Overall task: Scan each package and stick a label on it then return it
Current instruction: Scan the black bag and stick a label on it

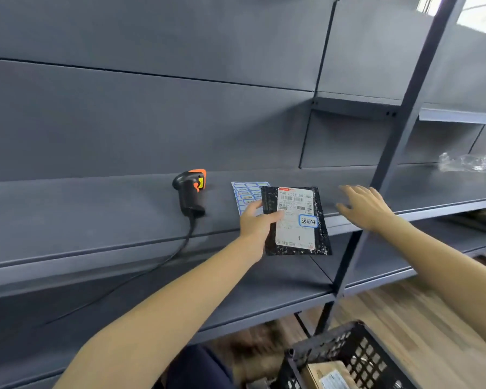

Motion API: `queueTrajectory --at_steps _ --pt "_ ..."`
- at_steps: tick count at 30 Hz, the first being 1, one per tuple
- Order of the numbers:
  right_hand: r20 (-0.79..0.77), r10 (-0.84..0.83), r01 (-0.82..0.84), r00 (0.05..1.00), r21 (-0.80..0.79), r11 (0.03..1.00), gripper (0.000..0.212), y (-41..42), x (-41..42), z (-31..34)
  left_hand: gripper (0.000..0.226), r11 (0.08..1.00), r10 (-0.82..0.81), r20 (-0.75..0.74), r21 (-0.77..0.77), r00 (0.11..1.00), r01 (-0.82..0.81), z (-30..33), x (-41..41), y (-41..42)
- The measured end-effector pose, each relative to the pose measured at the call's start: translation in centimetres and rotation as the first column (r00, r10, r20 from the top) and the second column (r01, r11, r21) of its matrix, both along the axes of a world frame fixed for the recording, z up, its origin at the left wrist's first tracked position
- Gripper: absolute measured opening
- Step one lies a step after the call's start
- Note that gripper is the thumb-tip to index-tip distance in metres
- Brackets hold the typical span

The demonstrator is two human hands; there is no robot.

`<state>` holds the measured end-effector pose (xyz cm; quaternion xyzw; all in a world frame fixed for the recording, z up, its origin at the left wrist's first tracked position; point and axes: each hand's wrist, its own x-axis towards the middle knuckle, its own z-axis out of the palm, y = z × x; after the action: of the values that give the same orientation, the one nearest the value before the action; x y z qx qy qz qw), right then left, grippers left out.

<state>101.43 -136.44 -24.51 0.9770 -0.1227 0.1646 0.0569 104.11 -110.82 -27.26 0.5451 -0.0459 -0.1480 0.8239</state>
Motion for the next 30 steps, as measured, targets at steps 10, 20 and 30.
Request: queueTrajectory --at_steps 10,20,30 --pt "-0.100 -0.159 0.188 0.982 0.476 0.859 0.042 -6.0 -9.1 -9.2 0.051 0.965 -0.111 -0.111 0.224 0.988 0.133 -10.7 -5.9 -7.4" --pt "-0.348 0.133 0.354 0.928 0.935 -0.022 0.045 -4.6 -12.9 -21.9 0.039 0.896 -0.026 -0.263 0.422 0.964 0.139 -20.0 -9.1 -11.7" --pt "-0.460 -0.019 0.457 0.888 0.885 -0.092 0.029 -9.2 -14.2 -31.4 0.032 0.719 -0.119 -0.098 0.678 0.988 0.154 -24.6 -7.8 -12.2"
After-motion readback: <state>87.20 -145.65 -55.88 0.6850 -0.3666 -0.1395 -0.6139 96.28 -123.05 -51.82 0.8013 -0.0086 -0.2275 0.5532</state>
